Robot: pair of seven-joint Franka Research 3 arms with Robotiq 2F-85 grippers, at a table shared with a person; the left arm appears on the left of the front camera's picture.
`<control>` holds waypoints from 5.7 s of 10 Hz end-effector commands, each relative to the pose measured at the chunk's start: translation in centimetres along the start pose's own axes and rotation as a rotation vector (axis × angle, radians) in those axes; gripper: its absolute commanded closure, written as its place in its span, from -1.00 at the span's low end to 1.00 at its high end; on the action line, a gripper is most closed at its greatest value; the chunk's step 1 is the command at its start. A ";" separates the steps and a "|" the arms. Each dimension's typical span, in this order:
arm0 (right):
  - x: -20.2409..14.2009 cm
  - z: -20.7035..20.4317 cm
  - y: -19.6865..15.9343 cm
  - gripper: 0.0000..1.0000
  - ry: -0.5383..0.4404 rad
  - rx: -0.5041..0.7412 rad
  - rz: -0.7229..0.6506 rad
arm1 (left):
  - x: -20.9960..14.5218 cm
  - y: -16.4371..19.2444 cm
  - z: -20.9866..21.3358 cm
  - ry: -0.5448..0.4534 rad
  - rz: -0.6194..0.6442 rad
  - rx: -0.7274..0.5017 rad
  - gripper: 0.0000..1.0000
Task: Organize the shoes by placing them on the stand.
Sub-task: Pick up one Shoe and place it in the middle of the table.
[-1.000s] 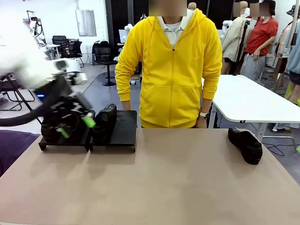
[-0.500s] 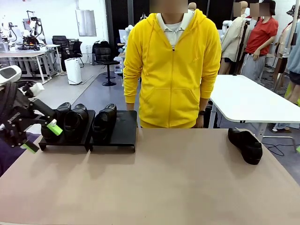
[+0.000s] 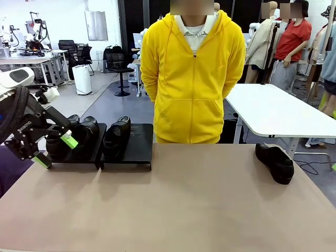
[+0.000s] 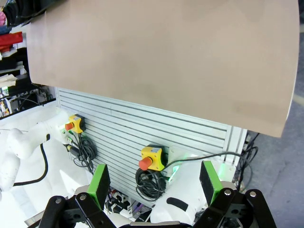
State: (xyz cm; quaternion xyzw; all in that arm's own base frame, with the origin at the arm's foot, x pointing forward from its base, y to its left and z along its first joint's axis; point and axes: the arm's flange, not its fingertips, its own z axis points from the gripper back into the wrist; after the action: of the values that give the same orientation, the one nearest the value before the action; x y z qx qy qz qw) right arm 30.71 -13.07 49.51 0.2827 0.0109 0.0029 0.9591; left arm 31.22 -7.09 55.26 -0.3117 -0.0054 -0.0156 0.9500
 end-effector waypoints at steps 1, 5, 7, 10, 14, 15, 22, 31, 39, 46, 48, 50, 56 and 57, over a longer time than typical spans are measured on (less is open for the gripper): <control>-0.2 0.0 -0.1 -1.00 0.005 -0.011 0.008 | 0.2 0.2 0.3 0.008 -0.013 -0.024 -1.00; 0.0 0.0 0.0 -1.00 0.000 0.000 0.000 | 0.2 0.2 0.3 0.008 -0.013 -0.024 -1.00; 7.6 -1.1 2.5 -1.00 -0.027 -0.195 0.059 | 0.2 0.2 0.3 0.008 -0.013 -0.024 -1.00; 22.0 -6.6 4.2 -1.00 -0.066 -0.397 0.143 | 0.2 0.2 0.3 0.008 -0.013 -0.024 -1.00; 25.5 -11.6 4.9 -1.00 -0.075 -0.427 0.202 | 0.2 0.2 0.3 0.008 -0.013 -0.024 -1.00; 25.5 -11.6 4.9 -1.00 -0.075 -0.427 0.202 | 0.2 0.2 0.3 0.008 -0.013 -0.024 -1.00; 33.0 -12.0 2.3 -1.00 -0.069 -0.479 0.119 | 0.2 0.2 0.3 0.008 -0.013 -0.024 -1.00; 33.9 -14.8 0.3 0.20 0.033 -0.510 0.064 | 0.2 0.2 0.3 0.008 -0.013 -0.024 -1.00; 34.7 -15.4 -0.2 1.00 0.076 -0.531 0.038 | 0.2 0.2 0.3 0.008 -0.013 -0.024 -1.00; 31.0 -7.2 1.3 1.00 0.079 -0.364 0.063 | 0.2 0.2 0.3 0.008 -0.013 -0.024 -1.00; 24.3 -2.1 4.6 1.00 0.023 -0.350 0.117 | 0.2 0.2 0.3 0.008 -0.013 -0.024 -1.00; 17.7 -0.1 5.8 1.00 -0.031 -0.331 0.186 | 0.2 0.2 0.3 0.008 -0.013 -0.024 -1.00; 14.7 1.3 6.1 1.00 -0.027 -0.318 0.174 | 0.2 0.2 0.3 0.008 -0.013 -0.024 -1.00; 14.7 1.3 6.1 1.00 -0.027 -0.318 0.174 | 0.2 0.2 0.3 0.008 -0.013 -0.024 -1.00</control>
State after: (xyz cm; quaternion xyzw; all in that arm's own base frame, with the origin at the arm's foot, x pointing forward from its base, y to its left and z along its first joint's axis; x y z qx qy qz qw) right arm 44.91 -8.42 52.61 0.1298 -0.0288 0.0851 0.9875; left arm 31.37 -6.95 55.33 -0.3125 -0.0030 -0.0146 0.9498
